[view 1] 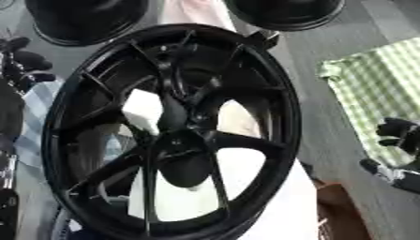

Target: Pull the pin out of the wheel hub.

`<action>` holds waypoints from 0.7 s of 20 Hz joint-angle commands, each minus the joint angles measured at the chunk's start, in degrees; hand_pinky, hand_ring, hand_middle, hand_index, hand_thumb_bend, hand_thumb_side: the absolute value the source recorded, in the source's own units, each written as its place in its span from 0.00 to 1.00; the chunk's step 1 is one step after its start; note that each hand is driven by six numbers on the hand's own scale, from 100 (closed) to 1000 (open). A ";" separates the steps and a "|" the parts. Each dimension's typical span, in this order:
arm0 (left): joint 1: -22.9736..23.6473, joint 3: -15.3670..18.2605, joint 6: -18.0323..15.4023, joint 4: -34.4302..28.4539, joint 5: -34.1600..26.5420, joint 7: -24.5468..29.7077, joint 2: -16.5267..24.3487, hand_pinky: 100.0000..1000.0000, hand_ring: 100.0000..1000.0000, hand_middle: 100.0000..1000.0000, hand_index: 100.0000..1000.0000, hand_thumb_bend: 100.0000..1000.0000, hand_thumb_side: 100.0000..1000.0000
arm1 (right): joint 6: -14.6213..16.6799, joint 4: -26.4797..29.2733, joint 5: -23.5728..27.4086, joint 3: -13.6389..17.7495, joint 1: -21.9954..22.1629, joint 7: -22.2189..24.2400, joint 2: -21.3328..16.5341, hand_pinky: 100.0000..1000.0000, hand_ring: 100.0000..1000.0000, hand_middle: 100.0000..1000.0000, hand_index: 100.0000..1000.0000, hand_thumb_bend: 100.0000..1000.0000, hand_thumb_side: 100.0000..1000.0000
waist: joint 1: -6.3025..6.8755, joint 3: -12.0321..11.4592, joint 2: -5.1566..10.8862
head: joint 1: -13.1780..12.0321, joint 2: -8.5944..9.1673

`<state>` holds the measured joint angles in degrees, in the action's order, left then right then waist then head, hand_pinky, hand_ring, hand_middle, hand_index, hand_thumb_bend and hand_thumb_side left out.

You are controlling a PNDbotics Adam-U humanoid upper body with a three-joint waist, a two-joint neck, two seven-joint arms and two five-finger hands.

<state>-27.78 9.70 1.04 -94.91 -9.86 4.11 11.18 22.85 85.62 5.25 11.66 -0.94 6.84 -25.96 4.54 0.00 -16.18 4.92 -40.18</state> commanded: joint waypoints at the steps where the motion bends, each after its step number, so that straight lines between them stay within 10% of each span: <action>1: -2.85 -0.34 -0.85 -2.39 1.29 0.56 3.69 0.58 0.60 0.51 0.76 0.00 0.56 | -0.45 0.66 1.97 1.63 0.21 -0.12 -0.91 0.67 0.74 0.69 0.83 0.65 0.14 | -0.16 0.08 0.69 | 0.37 0.12; 14: -21.92 -15.58 -5.83 -4.74 7.74 9.89 29.25 0.68 0.67 0.58 0.79 0.00 0.26 | -3.55 4.37 6.94 7.67 1.30 -3.67 -0.71 0.67 0.73 0.68 0.81 0.60 0.19 | 1.17 0.16 0.53 | 1.53 -0.04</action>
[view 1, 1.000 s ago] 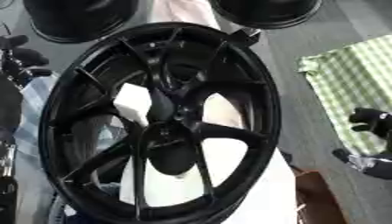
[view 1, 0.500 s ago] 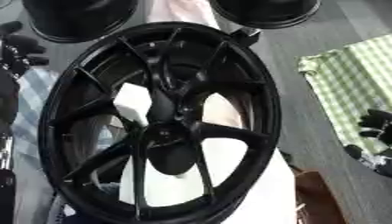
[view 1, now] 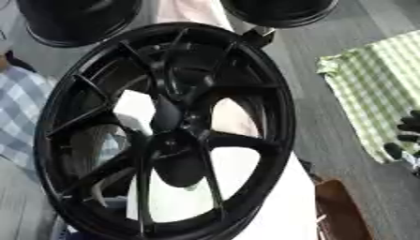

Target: Pull the pin out of the wheel hub.

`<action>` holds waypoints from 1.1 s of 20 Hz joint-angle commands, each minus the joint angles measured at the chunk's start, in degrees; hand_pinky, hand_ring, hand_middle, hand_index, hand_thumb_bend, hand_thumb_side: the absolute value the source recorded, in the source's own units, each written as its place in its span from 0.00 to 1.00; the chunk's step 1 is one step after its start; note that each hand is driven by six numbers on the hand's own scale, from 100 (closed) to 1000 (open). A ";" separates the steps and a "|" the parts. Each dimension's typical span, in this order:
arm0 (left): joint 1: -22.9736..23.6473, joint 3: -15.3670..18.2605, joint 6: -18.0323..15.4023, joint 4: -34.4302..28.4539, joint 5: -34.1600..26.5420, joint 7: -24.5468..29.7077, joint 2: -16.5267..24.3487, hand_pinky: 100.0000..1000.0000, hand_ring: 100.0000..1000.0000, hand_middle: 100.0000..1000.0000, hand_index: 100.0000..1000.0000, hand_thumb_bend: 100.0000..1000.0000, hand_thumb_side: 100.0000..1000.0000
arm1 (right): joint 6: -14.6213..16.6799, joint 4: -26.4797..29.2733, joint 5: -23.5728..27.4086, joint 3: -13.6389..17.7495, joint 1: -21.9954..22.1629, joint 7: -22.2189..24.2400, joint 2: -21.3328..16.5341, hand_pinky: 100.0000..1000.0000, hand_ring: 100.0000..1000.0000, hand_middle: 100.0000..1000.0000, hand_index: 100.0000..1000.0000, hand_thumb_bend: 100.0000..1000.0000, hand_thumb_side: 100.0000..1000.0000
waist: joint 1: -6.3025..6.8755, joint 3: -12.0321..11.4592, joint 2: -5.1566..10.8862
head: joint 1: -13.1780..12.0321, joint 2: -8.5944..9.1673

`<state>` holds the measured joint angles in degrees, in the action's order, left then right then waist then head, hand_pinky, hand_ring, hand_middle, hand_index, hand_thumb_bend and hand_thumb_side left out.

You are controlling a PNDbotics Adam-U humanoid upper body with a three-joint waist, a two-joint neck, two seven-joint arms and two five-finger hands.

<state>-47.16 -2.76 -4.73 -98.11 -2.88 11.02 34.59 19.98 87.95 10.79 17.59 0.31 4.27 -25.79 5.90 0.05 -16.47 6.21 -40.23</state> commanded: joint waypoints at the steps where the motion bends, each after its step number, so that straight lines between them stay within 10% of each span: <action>1: -3.96 -4.87 0.26 -1.84 1.06 4.89 7.72 0.68 0.67 0.58 0.79 0.00 0.22 | -1.01 2.40 1.92 2.29 0.12 -1.56 -0.88 0.67 0.73 0.68 0.81 0.59 0.20 | -0.06 0.10 0.87 | 0.39 -0.03; 9: -14.15 -15.27 4.72 -4.79 2.12 21.83 14.92 0.74 0.70 0.64 0.82 0.00 0.16 | -2.86 3.74 2.02 4.66 0.83 -4.07 -1.05 0.67 0.73 0.68 0.81 0.62 0.21 | 0.63 -0.39 1.11 | 2.08 -0.22; 22: -22.56 -22.82 3.17 -8.59 2.34 40.83 12.12 0.77 0.73 0.71 0.86 0.00 0.49 | -3.10 4.44 1.13 5.28 1.46 -4.81 -0.71 0.66 0.73 0.67 0.81 0.62 0.21 | 0.27 -1.02 1.23 | 1.92 -0.19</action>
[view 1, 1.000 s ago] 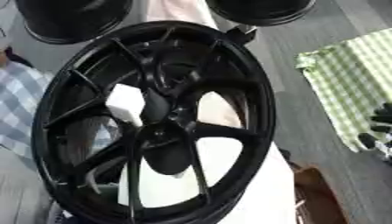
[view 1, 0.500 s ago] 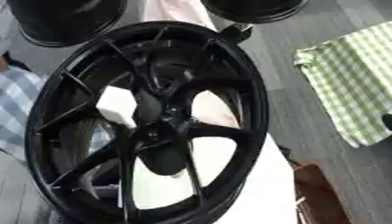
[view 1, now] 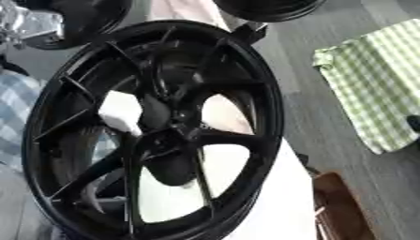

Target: Pull the pin out of the wheel hub.

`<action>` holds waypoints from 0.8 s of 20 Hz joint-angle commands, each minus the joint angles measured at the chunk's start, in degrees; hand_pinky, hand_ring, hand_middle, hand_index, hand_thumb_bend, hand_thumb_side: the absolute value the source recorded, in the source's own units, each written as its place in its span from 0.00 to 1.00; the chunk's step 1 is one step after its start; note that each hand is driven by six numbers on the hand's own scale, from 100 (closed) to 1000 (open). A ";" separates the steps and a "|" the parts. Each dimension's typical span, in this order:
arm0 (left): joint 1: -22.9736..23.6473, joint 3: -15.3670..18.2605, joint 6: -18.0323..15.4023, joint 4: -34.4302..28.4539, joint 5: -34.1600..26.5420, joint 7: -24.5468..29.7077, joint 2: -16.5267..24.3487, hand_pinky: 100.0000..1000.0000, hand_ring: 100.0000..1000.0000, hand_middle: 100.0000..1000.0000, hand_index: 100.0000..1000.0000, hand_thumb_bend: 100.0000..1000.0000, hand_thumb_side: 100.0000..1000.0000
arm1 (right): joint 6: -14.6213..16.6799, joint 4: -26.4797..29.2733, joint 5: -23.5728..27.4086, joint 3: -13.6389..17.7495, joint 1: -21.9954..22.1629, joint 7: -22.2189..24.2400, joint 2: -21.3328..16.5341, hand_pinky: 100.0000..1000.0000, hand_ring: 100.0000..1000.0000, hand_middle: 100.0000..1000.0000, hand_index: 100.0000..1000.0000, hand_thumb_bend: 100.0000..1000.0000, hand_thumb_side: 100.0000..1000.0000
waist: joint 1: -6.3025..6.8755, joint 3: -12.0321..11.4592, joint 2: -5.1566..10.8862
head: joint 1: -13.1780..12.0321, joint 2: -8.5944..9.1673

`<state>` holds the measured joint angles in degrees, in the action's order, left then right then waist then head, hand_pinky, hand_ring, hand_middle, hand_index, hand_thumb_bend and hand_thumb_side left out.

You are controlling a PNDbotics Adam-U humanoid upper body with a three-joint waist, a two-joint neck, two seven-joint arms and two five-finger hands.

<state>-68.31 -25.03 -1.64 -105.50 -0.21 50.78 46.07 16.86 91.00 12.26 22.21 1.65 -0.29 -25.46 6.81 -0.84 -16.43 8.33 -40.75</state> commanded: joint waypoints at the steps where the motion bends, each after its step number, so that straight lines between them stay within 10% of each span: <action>1: -1.47 -0.94 0.12 -1.78 -0.63 1.13 0.74 0.77 0.73 0.71 0.86 0.00 0.51 | 0.02 1.38 -0.35 0.67 0.16 -0.26 -1.04 0.66 0.73 0.67 0.81 0.62 0.21 | -0.65 -0.15 1.21 | -0.27 0.45; 12: 0.44 -6.22 -2.26 -3.89 0.31 1.19 3.48 0.84 0.79 0.76 0.87 0.00 0.82 | 0.07 1.31 -0.73 0.45 0.00 -0.08 -1.43 0.66 0.73 0.67 0.81 0.62 0.20 | -0.25 0.04 1.42 | -0.29 1.39; 16: 0.53 -7.58 -3.14 -1.25 6.11 1.19 3.32 0.90 0.81 0.74 0.86 0.29 0.78 | 0.06 1.28 -0.71 0.46 -0.09 0.00 -1.47 0.66 0.73 0.67 0.81 0.62 0.20 | -0.19 0.17 1.41 | -0.14 0.97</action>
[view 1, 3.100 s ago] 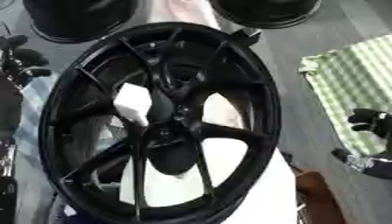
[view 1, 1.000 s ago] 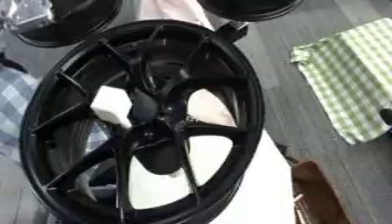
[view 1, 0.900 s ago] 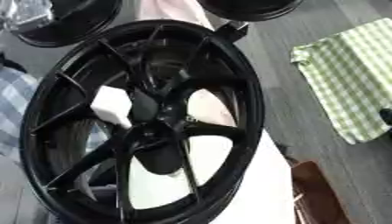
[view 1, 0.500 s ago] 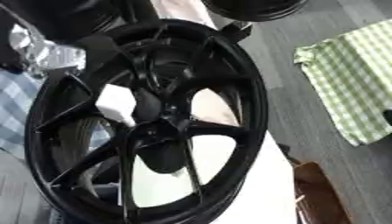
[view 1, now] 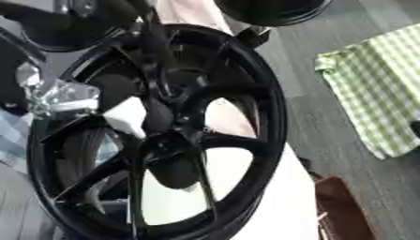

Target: Pull the pin out of the wheel hub.

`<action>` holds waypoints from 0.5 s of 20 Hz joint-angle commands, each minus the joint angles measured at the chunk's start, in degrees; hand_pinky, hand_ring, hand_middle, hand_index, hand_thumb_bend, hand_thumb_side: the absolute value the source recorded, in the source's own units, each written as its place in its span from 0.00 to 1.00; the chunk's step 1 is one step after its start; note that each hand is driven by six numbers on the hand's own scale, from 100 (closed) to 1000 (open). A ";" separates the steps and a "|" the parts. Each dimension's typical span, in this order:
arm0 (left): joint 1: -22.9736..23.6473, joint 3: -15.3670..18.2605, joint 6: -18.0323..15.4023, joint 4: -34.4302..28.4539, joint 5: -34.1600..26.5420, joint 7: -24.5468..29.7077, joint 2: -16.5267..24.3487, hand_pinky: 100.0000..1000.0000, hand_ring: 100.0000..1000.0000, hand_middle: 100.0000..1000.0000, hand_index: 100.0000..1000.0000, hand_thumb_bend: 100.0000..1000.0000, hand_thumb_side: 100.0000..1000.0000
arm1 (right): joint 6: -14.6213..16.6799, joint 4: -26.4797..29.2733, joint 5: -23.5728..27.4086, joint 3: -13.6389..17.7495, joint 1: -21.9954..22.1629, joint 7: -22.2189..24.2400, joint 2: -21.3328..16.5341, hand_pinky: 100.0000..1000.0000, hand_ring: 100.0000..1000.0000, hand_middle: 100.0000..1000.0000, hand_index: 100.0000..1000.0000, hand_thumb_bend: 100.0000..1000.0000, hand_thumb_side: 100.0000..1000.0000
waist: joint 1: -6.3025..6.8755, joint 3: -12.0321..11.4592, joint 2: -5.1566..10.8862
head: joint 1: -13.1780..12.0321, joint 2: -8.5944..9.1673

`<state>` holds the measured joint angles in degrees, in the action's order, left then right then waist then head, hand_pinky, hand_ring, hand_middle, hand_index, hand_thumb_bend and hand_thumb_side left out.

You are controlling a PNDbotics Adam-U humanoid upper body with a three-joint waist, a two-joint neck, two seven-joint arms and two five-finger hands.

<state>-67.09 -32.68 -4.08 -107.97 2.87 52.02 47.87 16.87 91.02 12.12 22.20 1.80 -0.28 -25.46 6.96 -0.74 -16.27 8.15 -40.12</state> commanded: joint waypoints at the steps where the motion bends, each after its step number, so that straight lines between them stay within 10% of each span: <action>1: -0.66 0.19 -0.94 1.85 4.44 -0.06 1.38 0.91 0.82 0.74 0.86 0.33 0.79 | 0.05 1.24 -0.60 0.46 -0.25 0.02 -1.46 0.66 0.73 0.67 0.81 0.62 0.20 | -0.34 0.09 1.24 | 0.05 0.28; 10: -0.32 0.83 -0.31 3.53 8.48 -0.06 0.99 0.90 0.82 0.74 0.91 0.50 1.00 | 0.08 1.04 -0.80 0.56 -0.33 -0.12 -1.47 0.65 0.72 0.67 0.81 0.63 0.20 | -0.25 0.19 1.18 | -0.10 -0.23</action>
<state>-66.81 -32.94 -4.61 -104.24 10.91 52.00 47.82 16.89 91.02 11.66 22.20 1.60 -0.27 -25.46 6.98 -0.66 -16.27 8.15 -40.24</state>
